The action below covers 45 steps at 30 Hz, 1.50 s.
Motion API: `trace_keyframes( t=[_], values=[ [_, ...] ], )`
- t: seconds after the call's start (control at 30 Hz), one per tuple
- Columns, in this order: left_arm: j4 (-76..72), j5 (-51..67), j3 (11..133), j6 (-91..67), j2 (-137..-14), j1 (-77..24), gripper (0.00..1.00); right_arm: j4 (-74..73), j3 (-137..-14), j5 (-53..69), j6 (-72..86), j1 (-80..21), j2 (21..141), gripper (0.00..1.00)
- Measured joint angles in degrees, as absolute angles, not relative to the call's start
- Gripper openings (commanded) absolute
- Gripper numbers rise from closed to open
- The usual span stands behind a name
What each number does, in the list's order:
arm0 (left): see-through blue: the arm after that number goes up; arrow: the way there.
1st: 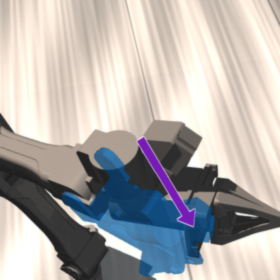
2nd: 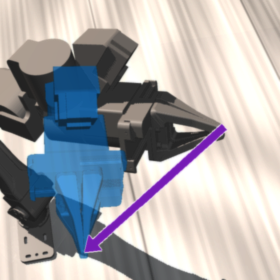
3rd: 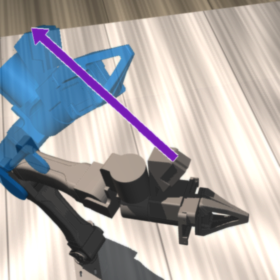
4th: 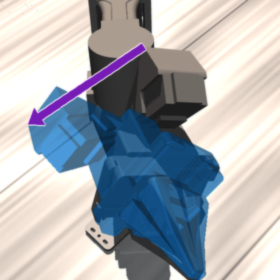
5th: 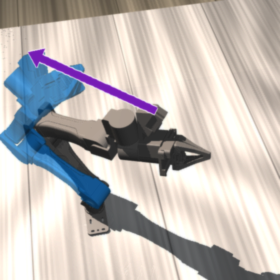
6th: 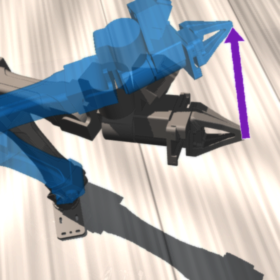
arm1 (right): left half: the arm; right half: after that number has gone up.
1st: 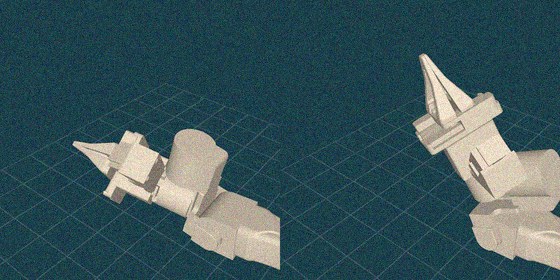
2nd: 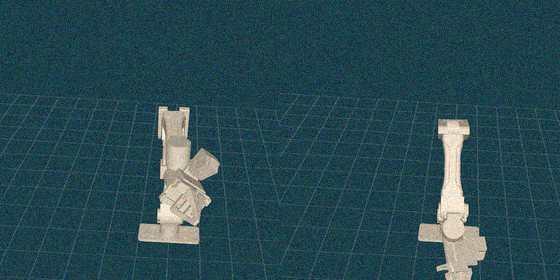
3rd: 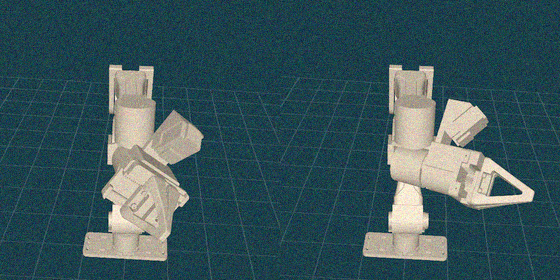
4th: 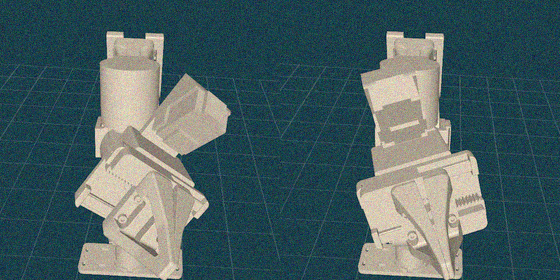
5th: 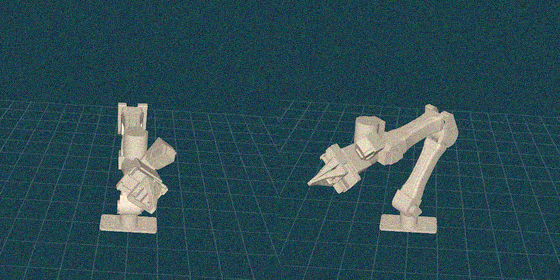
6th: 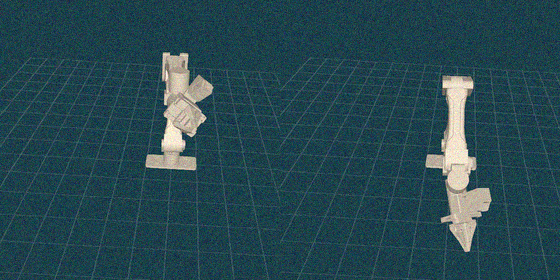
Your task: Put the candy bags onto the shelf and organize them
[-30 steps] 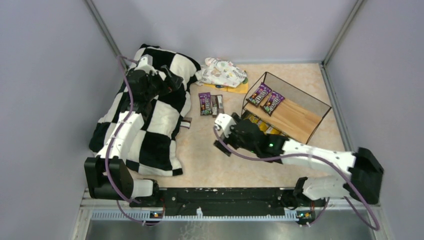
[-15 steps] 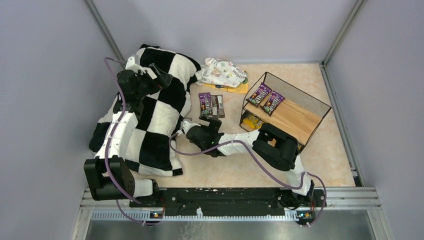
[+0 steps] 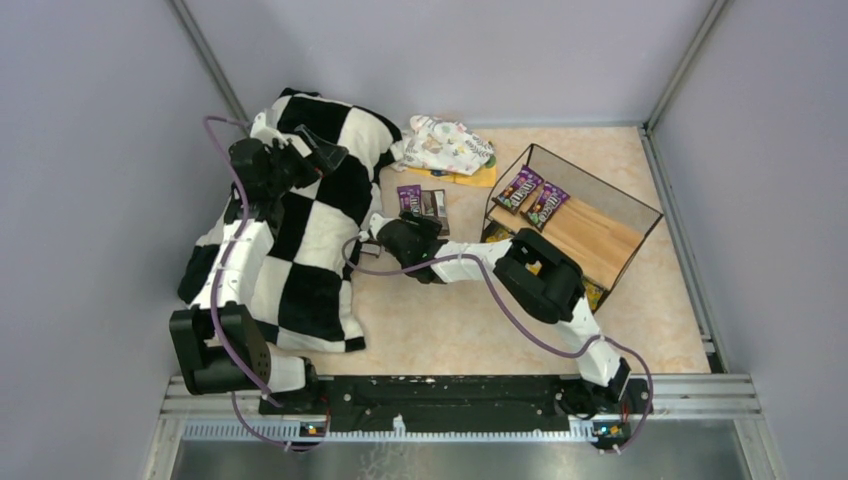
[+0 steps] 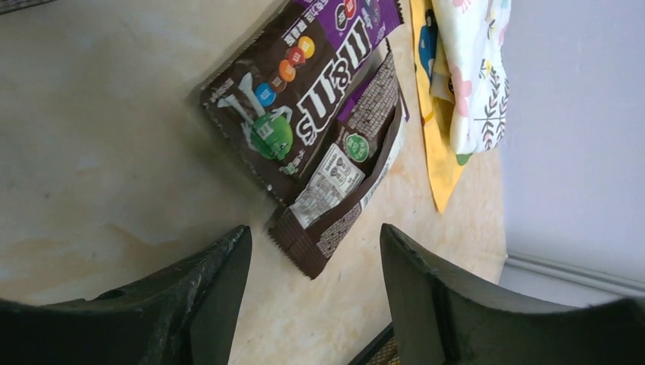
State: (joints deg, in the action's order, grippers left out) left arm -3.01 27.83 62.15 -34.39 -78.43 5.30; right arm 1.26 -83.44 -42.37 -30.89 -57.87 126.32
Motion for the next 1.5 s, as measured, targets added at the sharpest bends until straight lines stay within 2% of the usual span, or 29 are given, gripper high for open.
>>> trace_keyframes(
  t=[0.2, 0.33, 0.53, 0.63, 0.83, 0.97, 1.07, 1.33, 1.5],
  values=[
    [-4.14, 29.67, 62.15, -36.05, -78.83, 6.57, 0.98, 1.04, -87.15, -43.24, -33.08, -56.58, 129.6, 0.5],
    [-4.58, 30.5, 62.15, -36.73, -79.22, 7.11, 0.98, 1.48, -88.84, -44.56, -34.46, -56.42, 131.52, 0.39],
    [-5.02, 31.09, 62.15, -37.6, -79.29, 7.49, 0.98, 2.09, -90.91, -47.72, -35.7, -56.38, 134.56, 0.16],
    [-5.48, 31.38, 62.15, -37.8, -79.29, 7.75, 0.98, 1.54, -90.91, -47.7, -35.29, -56.36, 134.69, 0.0],
    [-6.04, 31.94, 62.13, -37.98, -79.29, 8.16, 0.98, -2.02, -90.7, -46.5, -32.91, -56.31, 133.49, 0.0],
    [-6.07, 32.16, 62.13, -38.33, -79.31, 8.43, 0.98, -7.11, -86.85, -43.24, -27.22, -56.55, 126.52, 0.0],
    [-6.13, 32.34, 62.13, -38.72, -79.31, 8.54, 0.98, -11.4, -82.46, -37.63, -21.37, -56.73, 116.14, 0.0],
    [-6.5, 32.75, 62.13, -39.09, -79.31, 8.69, 0.98, -13.98, -73.06, -13.04, -7.64, -57.01, 79.2, 0.0],
    [-6.48, 32.77, 62.13, -39.09, -79.31, 8.71, 0.98, -14.66, -71.61, -9.34, -2.0, -57.28, 68.14, 0.0]
  ],
)
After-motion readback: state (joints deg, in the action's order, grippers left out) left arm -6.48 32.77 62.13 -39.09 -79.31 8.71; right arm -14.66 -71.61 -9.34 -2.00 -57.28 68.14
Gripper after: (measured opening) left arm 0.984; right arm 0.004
